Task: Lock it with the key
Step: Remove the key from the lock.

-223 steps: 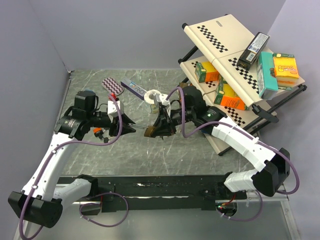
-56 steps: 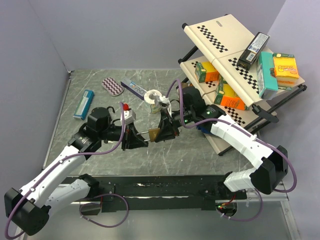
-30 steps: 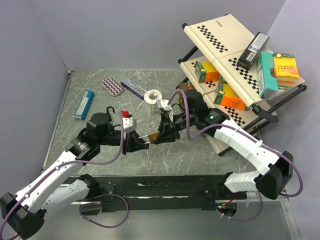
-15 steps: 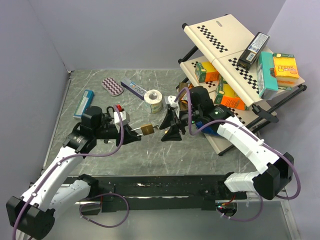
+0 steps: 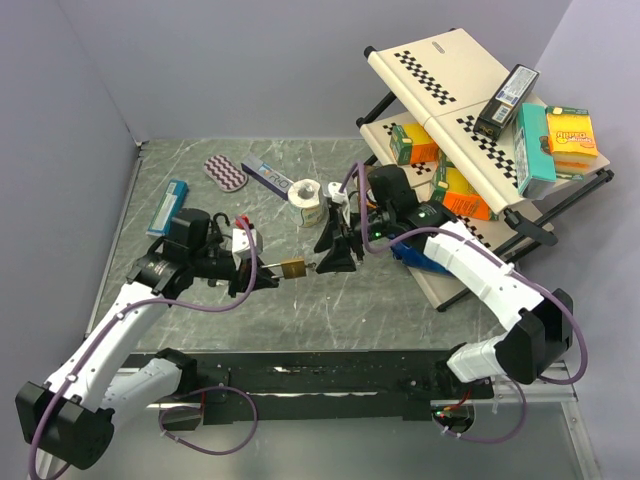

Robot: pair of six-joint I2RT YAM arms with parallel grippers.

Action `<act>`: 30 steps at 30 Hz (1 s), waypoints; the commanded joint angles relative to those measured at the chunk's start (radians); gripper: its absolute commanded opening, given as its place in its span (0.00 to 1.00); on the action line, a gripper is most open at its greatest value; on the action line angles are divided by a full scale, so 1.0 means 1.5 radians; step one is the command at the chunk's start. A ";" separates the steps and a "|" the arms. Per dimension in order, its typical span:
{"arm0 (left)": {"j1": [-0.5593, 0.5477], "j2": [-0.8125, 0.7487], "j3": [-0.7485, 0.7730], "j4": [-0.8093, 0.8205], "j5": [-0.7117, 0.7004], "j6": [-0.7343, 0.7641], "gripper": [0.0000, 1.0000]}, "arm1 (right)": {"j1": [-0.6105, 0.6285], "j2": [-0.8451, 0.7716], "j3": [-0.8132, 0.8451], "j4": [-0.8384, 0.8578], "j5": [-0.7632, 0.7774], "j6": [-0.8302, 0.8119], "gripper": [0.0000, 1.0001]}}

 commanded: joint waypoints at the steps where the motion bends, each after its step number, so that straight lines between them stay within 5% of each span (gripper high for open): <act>1: 0.001 -0.003 0.036 0.007 0.042 0.048 0.01 | 0.008 0.008 0.039 0.038 -0.030 0.015 0.62; 5: 0.001 -0.005 0.029 0.023 0.038 0.034 0.01 | 0.030 0.011 0.043 0.026 -0.028 -0.009 0.54; 14: 0.018 -0.012 0.017 0.025 0.027 0.029 0.01 | 0.039 0.016 0.045 -0.001 -0.006 -0.052 0.00; 25: 0.088 -0.005 0.017 -0.068 0.044 0.130 0.01 | -0.017 0.028 0.014 -0.007 0.014 -0.063 0.00; 30: 0.135 0.006 0.009 -0.071 0.054 0.142 0.01 | -0.030 0.073 -0.001 0.053 0.047 0.014 0.00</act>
